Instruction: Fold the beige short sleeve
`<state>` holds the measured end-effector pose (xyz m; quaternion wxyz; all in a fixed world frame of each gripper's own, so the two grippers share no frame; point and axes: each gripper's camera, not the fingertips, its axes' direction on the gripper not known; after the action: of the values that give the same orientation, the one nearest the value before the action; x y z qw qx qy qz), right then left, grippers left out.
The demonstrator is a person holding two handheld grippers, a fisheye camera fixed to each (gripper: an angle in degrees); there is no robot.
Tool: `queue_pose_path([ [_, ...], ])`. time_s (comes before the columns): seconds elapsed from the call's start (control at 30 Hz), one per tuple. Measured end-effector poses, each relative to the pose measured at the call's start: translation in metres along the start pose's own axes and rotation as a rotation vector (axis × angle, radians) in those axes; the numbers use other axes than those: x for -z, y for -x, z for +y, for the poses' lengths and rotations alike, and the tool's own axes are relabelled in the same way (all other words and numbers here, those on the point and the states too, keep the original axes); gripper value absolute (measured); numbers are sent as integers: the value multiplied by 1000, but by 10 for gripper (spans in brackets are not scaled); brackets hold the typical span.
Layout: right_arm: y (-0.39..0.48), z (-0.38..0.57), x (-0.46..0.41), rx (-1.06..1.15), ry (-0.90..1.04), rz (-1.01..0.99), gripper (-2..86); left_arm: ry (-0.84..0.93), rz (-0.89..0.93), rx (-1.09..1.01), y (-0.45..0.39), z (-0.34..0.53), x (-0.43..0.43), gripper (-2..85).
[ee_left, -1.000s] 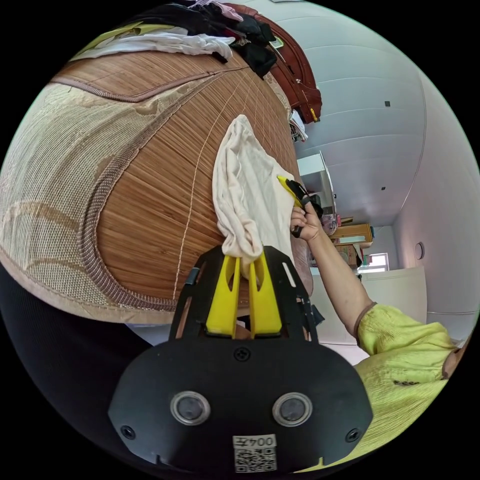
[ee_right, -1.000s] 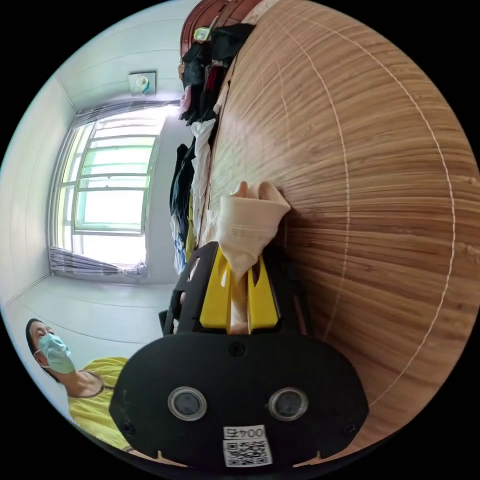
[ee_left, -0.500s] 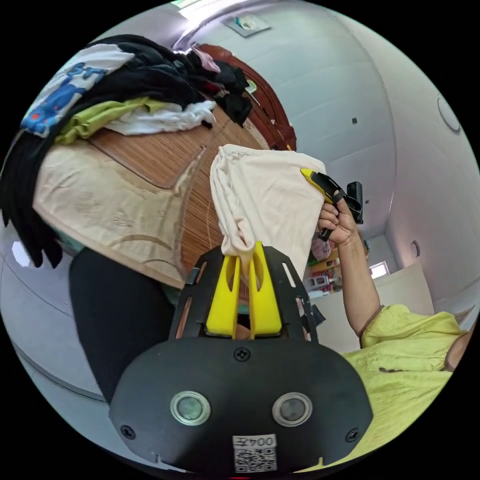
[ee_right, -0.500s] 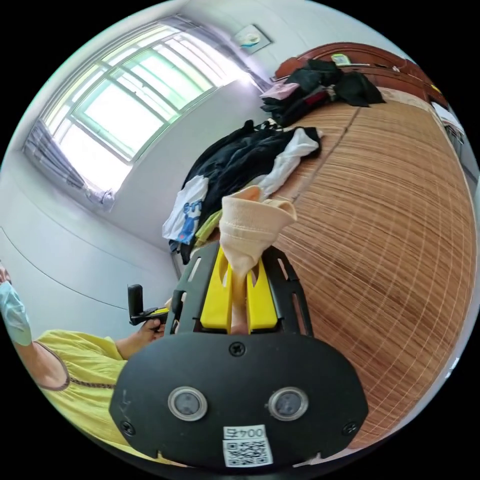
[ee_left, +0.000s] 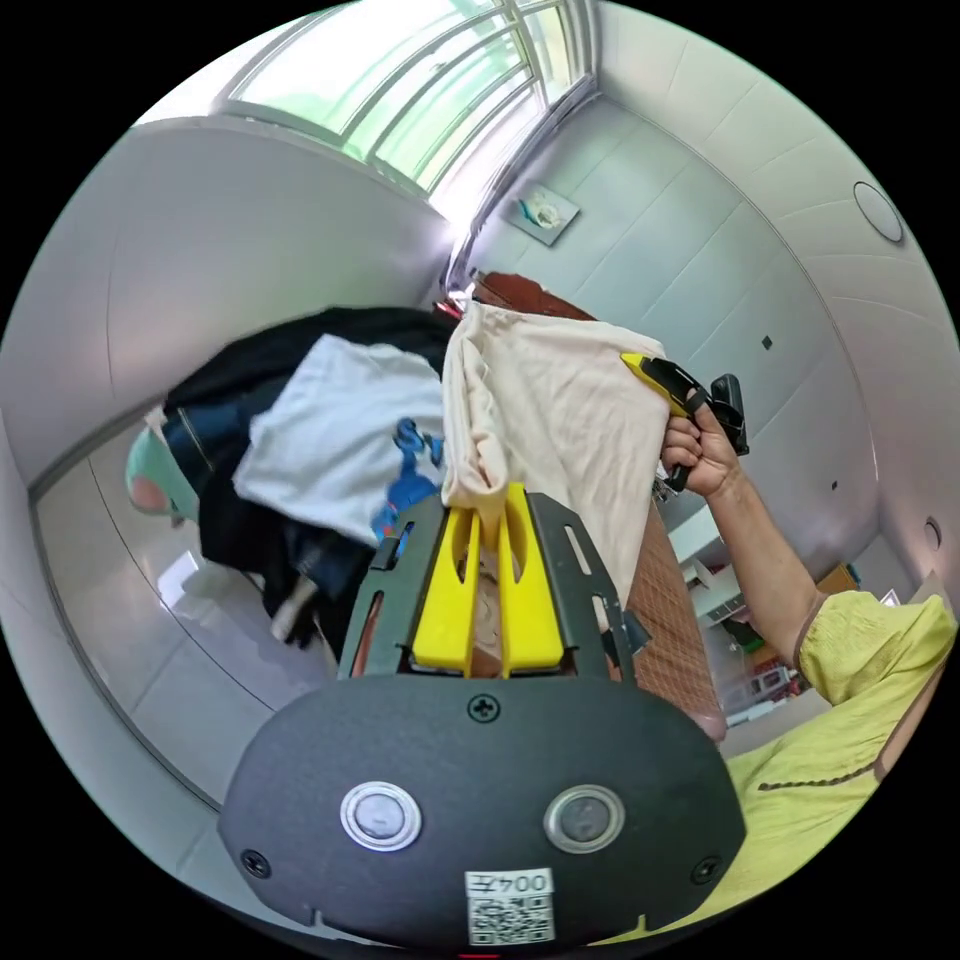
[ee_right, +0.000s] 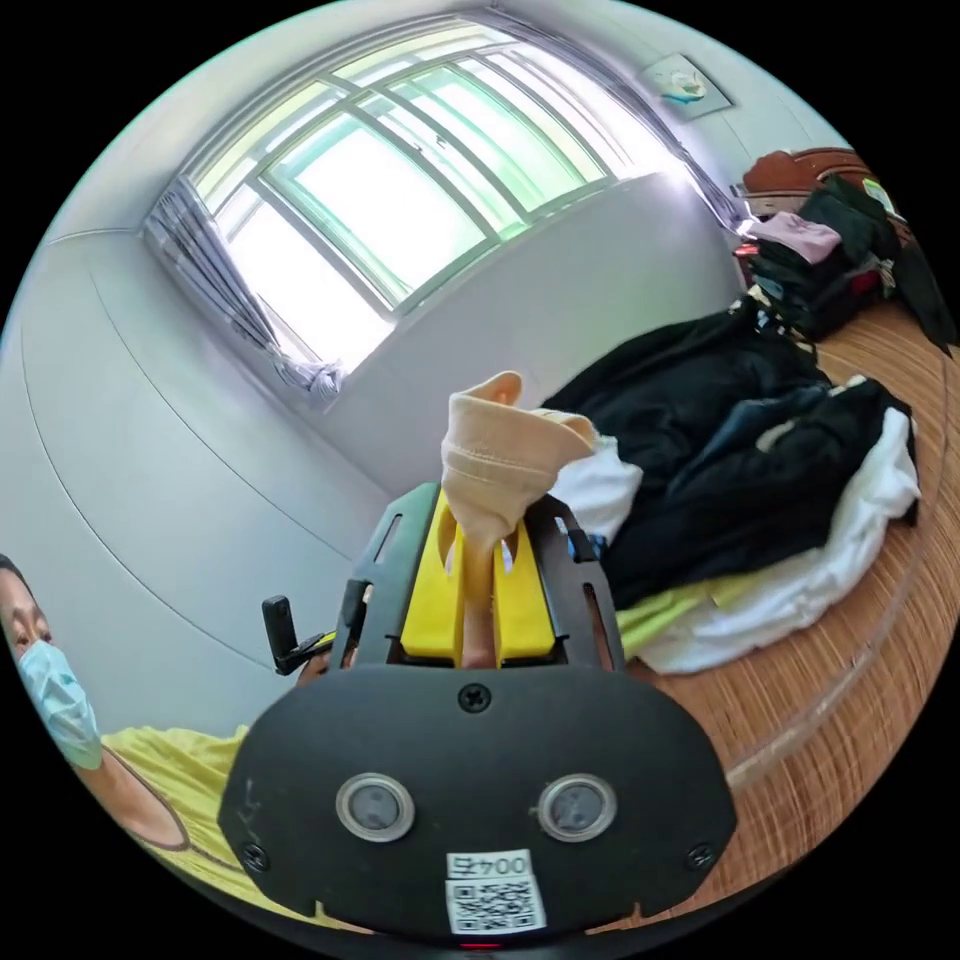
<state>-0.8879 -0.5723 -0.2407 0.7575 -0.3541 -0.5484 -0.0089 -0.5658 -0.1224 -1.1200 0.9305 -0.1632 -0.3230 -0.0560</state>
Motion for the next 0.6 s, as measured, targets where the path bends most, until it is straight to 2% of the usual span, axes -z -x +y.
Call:
queue_pose_path([
  [0.17,7,-86,-77,1,-63,-16,41,4,-50,8,58,-51,6,52],
  [0.33,-51,-94,-192,-84,45,49,42,176,-31,234,172,-15,-82,51],
  [0.4,-79,-85,-233,-164,138,80,43,159,-15,297,192,6,-94,51],
  [0.47,-93,-85,-246,-239,124,70,43,100,71,349,202,15,-87,49],
  [0.6,-66,-125,-244,-169,166,54,43,103,67,319,184,15,-79,48],
])
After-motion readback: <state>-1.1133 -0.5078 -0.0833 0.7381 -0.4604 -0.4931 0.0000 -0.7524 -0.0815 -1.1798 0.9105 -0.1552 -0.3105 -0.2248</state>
